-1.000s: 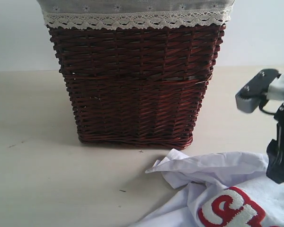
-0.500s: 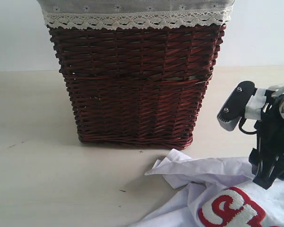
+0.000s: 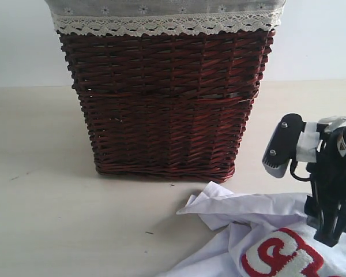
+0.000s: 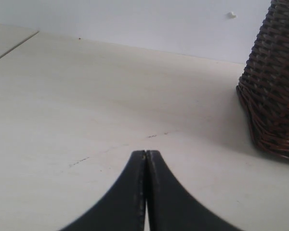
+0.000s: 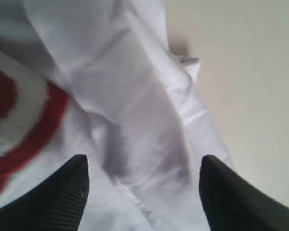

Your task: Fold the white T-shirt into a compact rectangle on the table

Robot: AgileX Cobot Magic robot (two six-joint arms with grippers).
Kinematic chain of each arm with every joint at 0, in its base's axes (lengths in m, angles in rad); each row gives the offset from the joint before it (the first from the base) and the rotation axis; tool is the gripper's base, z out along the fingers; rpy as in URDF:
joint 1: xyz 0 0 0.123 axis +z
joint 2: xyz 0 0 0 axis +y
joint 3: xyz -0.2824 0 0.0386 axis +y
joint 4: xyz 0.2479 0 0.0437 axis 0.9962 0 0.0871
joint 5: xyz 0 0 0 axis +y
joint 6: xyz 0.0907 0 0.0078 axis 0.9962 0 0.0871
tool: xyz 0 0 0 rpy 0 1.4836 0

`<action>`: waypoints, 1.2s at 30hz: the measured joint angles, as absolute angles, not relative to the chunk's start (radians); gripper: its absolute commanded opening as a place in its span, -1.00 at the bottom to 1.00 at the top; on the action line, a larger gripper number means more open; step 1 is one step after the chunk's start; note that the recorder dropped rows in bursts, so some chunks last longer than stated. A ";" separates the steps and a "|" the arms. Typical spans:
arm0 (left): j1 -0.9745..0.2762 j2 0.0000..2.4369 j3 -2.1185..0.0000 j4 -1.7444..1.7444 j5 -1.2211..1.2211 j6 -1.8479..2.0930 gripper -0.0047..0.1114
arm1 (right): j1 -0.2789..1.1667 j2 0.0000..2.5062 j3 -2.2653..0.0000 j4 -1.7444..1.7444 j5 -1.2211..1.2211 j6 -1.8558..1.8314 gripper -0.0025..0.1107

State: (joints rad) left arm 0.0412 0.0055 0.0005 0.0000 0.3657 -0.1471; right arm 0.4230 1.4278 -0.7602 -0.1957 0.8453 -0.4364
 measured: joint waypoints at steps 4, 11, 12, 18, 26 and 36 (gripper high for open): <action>0.041 0.005 0.000 0.000 0.366 -0.147 -0.92 | 0.424 1.455 -0.741 -0.468 0.772 -0.141 -0.37; 0.041 0.005 0.000 0.000 0.366 -0.147 -0.92 | 0.424 1.455 -0.796 -0.497 0.719 -0.087 -0.96; 0.041 0.005 0.000 0.000 0.366 -0.147 -0.92 | 0.424 1.455 -0.803 -0.502 0.727 -0.087 -0.96; 0.041 0.005 0.000 0.000 0.366 -0.147 -0.92 | 0.424 1.455 -0.834 -0.481 0.781 -0.139 -0.90; 0.041 0.005 0.000 0.000 0.366 -0.147 -0.92 | 0.424 1.451 -0.839 -0.140 0.762 -0.458 0.18; 0.041 0.005 0.000 0.000 0.366 -0.147 -0.92 | 0.424 1.576 -0.839 -0.246 0.697 -0.352 -0.39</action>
State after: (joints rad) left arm 0.0412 0.0055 0.0005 0.0000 0.3657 -0.1471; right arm 0.4236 1.5756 -0.8386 -0.2457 0.6968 -0.3521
